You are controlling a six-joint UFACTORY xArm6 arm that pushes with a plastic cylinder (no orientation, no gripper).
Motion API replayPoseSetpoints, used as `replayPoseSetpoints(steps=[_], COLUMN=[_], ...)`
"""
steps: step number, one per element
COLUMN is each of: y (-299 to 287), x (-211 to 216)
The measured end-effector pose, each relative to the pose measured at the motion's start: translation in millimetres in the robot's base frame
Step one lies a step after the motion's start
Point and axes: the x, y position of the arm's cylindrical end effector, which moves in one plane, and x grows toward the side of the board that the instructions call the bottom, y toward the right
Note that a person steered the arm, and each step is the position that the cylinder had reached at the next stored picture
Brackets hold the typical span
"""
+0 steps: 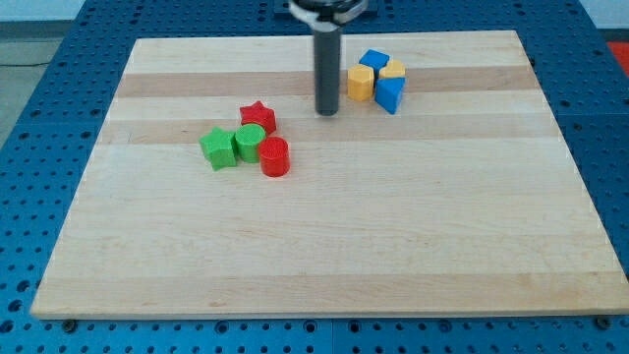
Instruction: Separate the red circle from group of blocks
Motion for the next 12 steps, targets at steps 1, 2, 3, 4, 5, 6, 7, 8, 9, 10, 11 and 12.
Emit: replayPoseSetpoints(steps=[1,2,3,4,5,6,7,8,9,10,11,12], y=[-34.8,-64.8,-85.6,-87.3,-84.9,-79.1,-51.1,-46.9,-14.1,31.7,63.4,96.8], x=[16.9,17.4,28.1,40.6,54.6,76.5,80.6,80.1,78.9,69.2,41.6,38.0])
